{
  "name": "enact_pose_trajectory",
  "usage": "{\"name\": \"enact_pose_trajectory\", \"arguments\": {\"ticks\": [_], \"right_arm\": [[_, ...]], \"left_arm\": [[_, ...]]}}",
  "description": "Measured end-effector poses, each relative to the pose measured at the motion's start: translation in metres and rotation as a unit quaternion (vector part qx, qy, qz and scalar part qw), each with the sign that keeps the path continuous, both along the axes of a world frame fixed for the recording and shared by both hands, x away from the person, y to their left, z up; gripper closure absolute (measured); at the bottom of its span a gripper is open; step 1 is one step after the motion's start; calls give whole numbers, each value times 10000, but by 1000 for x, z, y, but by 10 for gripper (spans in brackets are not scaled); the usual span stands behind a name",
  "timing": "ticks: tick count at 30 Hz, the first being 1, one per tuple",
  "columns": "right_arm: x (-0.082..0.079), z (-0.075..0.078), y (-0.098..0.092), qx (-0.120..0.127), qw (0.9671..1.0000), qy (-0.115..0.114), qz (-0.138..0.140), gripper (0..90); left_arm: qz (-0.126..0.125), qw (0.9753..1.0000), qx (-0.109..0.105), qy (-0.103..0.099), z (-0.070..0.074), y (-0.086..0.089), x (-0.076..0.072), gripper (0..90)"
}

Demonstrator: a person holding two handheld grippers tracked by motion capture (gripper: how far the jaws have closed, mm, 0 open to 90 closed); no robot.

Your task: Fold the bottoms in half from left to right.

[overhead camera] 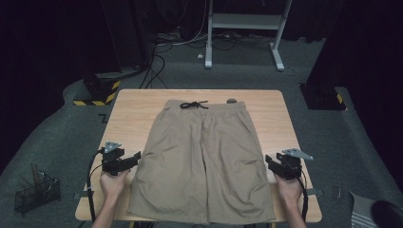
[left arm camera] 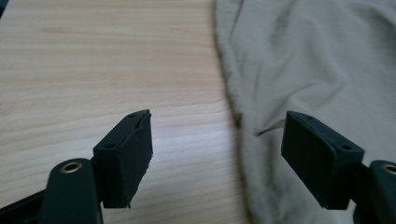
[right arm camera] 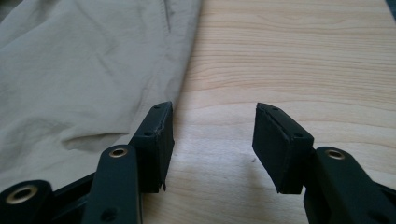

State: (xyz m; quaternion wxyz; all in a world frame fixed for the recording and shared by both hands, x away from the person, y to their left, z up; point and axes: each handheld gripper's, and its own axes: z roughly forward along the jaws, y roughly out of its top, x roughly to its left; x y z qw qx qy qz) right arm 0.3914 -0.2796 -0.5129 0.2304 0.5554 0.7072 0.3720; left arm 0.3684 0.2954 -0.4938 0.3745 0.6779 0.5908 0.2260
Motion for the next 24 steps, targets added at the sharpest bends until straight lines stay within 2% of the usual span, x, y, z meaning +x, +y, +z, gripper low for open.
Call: {"name": "enact_pose_trajectory", "arguments": {"ticks": [3, 4, 5, 6, 11, 13, 17, 24], "right_arm": [[0, 0, 3, 2, 10000, 42, 32, 488], [2, 1, 7, -36, 9999, 52, 96, 490], [2, 1, 7, -36, 9999, 52, 96, 490], [3, 3, 11, 0, 9999, 43, 163, 491], [7, 9, 25, -33, 9994, 32, 353, 492], [9, 10, 31, -80, 9991, 57, 412, 493], [16, 8, 47, -104, 9984, 173, 527, 504], [20, 10, 64, -205, 9971, 208, 701, 507]], "left_arm": [[-95, 9999, 48, 7, 2, -8, 2, 254], [-237, 9997, 1, 15, 3, -15, 5, 256], [-237, 9997, 1, 15, 3, -15, 5, 260], [-353, 9993, -22, 116, 1, -22, 9, 260], [-417, 9990, -36, 154, -1, -34, 13, 260], [-415, 9990, -125, 123, -2, -39, 14, 261], [-574, 9983, -61, 121, -5, -49, 16, 254], [-630, 9978, -23, 195, -12, -59, 21, 253]]}}
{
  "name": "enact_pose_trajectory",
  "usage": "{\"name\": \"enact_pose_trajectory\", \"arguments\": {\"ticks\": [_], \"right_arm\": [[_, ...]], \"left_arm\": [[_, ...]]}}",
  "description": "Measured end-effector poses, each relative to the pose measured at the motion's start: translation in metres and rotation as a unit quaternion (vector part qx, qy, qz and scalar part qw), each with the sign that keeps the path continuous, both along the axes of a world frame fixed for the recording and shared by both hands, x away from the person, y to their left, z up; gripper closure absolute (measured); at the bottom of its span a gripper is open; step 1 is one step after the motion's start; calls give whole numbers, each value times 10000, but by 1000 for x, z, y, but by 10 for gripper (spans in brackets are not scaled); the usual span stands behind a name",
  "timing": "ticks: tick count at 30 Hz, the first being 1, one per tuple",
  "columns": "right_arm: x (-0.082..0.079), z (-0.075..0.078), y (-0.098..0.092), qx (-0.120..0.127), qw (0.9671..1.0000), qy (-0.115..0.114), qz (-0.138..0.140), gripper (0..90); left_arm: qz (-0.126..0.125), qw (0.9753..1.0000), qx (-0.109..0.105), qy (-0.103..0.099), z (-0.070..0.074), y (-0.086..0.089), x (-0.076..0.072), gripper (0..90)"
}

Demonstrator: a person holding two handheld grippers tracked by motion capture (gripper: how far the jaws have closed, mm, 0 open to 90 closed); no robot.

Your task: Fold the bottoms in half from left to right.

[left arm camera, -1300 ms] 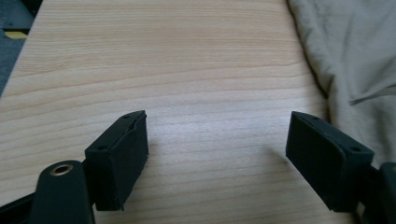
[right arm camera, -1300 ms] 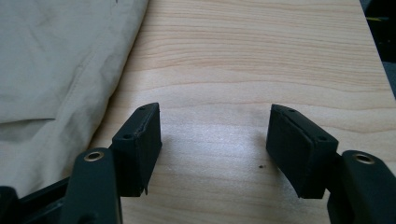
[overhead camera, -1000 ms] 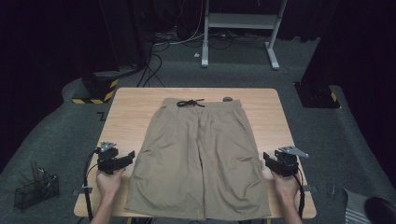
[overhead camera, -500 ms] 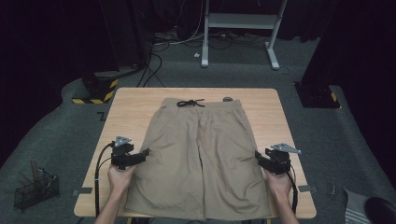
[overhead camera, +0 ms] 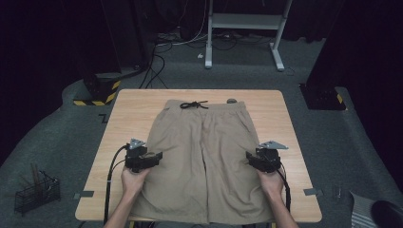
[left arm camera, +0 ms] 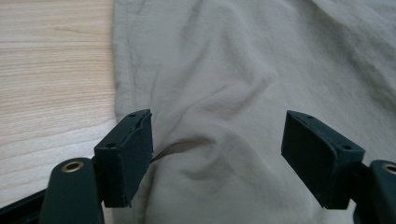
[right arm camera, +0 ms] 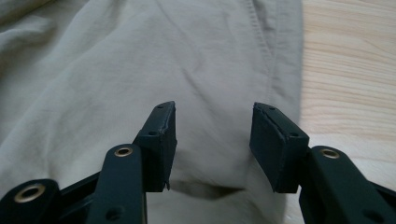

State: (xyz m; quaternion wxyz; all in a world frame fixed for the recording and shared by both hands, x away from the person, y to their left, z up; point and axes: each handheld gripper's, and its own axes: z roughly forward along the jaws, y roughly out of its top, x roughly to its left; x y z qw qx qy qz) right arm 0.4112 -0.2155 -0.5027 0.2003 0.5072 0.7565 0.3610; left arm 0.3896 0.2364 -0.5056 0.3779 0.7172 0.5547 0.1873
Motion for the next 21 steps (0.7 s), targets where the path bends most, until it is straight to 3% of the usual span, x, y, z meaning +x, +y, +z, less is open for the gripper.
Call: {"name": "enact_pose_trajectory", "arguments": {"ticks": [4, 11, 14, 15, 17, 18, 21], "right_arm": [[3, -3, 9, -133, 9998, 89, 89, 508], [3, -9, 10, -186, 9996, 190, 76, 506], [2, -13, 10, -226, 9995, 224, 89, 500], [1, -15, 10, -256, 9994, 201, 99, 497], [0, -14, 11, -316, 9992, 219, 96, 495], [-3, -14, 13, -541, 9983, 165, 109, 489], [-6, -16, 11, -500, 9987, 83, 108, 487]], "left_arm": [[33, 9997, 224, 42, -6, -4, 4, 255], [72, 9992, 391, 80, -17, -6, 4, 263], [79, 9991, 418, -74, -20, -7, 2, 267], [64, 9985, 526, -146, -21, -8, 1, 271], [68, 9984, 545, -148, -21, -10, 1, 266], [79, 9978, 636, -153, -22, -11, 0, 263], [64, 9967, 795, -156, -22, -14, 0, 256]]}}
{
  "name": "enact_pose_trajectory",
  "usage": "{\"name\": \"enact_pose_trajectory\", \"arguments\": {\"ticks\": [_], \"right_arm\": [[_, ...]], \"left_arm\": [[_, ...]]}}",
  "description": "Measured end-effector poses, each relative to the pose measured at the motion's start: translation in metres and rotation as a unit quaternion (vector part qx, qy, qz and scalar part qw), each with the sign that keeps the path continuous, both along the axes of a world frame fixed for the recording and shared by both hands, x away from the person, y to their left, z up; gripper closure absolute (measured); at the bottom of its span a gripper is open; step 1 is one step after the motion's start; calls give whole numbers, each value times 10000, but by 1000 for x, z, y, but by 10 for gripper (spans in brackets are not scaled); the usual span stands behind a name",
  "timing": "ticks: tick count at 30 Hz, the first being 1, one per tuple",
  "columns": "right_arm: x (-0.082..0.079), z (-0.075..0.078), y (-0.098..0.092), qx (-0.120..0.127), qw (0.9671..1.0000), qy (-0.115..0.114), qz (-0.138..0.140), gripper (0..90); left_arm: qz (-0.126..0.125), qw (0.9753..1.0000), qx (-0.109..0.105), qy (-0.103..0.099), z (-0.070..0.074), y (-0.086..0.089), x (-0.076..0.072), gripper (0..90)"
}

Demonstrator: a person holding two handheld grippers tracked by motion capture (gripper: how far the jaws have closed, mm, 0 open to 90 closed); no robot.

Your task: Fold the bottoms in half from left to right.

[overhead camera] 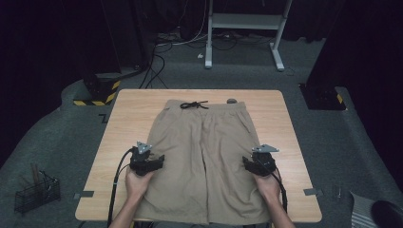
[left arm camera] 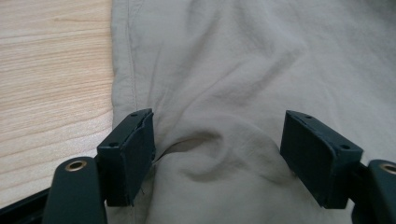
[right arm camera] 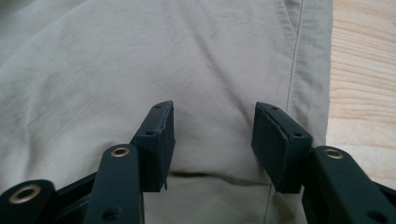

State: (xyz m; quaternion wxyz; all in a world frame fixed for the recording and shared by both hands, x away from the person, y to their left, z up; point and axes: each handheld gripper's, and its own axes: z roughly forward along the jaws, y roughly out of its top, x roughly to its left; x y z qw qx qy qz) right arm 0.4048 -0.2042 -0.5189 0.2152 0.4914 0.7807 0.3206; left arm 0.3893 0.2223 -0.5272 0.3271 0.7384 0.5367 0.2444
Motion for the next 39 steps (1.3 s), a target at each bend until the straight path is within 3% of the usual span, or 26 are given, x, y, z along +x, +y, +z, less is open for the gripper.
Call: {"name": "enact_pose_trajectory", "arguments": {"ticks": [1, 3, 32, 36, 39], "right_arm": [[-5, -3, -3, 59, 9999, -153, 11, 487], [-8, -4, -5, 69, 9998, -195, 9, 487], [-38, -4, -23, 85, 9997, -197, 76, 487], [-41, -3, -23, 74, 9999, -132, 40, 487], [-38, 4, -24, 82, 10000, 47, -27, 461]], "left_arm": [[-23, 10000, 19, -13, 0, 0, -1, 257], [-31, 10000, -1, -1, 0, 1, -1, 255], [-114, 9999, -40, -17, -1, 13, -35, 264], [-150, 9999, -43, -16, -1, 15, -37, 264], [-236, 9996, 3, 131, 4, 14, -34, 272]]}}
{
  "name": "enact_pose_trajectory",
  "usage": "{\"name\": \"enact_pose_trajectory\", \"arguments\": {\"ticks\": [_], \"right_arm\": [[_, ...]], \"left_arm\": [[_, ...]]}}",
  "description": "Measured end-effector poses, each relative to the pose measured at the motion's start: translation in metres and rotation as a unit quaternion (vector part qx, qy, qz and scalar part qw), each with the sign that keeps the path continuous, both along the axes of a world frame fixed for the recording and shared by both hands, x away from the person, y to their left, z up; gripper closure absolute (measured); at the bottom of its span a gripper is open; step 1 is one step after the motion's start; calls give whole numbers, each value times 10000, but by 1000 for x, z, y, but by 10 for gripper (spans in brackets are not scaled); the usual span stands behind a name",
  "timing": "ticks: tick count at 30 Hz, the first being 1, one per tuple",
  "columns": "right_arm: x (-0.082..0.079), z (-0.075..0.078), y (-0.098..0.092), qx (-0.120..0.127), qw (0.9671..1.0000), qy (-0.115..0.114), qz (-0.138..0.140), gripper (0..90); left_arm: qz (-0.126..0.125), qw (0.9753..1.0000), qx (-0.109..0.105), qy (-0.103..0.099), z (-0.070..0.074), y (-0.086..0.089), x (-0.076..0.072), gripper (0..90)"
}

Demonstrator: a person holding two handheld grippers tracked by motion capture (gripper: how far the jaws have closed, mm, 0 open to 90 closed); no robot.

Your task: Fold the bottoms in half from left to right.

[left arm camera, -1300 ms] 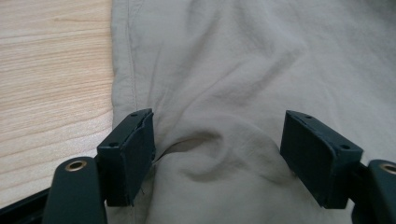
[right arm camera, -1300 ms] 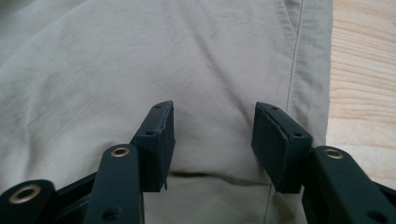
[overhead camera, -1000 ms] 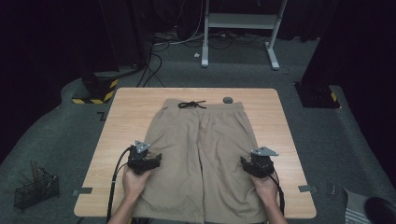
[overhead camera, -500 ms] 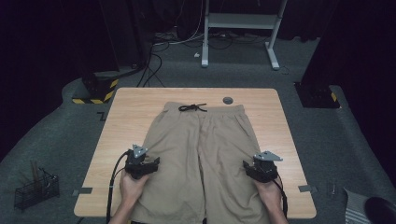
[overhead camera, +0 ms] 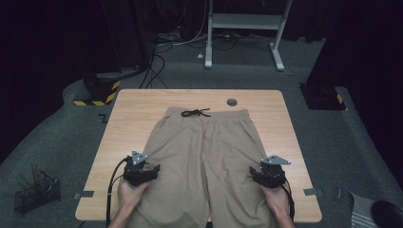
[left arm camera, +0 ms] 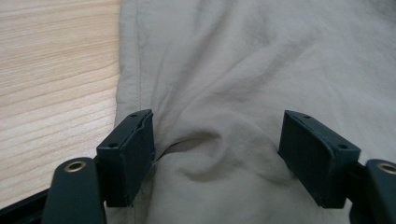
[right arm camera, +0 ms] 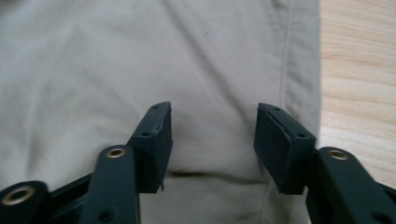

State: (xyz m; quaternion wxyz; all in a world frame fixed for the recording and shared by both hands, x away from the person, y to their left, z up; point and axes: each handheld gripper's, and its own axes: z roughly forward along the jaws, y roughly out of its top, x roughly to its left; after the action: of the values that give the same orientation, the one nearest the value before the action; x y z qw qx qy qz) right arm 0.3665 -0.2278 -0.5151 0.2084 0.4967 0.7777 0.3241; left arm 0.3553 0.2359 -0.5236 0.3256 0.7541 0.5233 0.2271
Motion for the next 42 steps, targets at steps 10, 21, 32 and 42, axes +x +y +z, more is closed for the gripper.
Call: {"name": "enact_pose_trajectory", "arguments": {"ticks": [10, 21, 32, 42], "right_arm": [[21, 33, 23, 379, 9986, -365, -42, 422], [52, 1, 42, 309, 9992, 12, -241, 424], [31, -8, 35, -35, 9997, -237, -96, 432], [9, -8, 26, -30, 9997, -240, -9, 432]], "left_arm": [[-235, 9988, -409, -84, 20, -27, 29, 280], [-43, 9998, -198, 41, 1, -33, 49, 282], [-147, 9997, -26, -177, -4, -26, 34, 301], [-263, 9995, -59, -167, -4, -14, 15, 302]]}}
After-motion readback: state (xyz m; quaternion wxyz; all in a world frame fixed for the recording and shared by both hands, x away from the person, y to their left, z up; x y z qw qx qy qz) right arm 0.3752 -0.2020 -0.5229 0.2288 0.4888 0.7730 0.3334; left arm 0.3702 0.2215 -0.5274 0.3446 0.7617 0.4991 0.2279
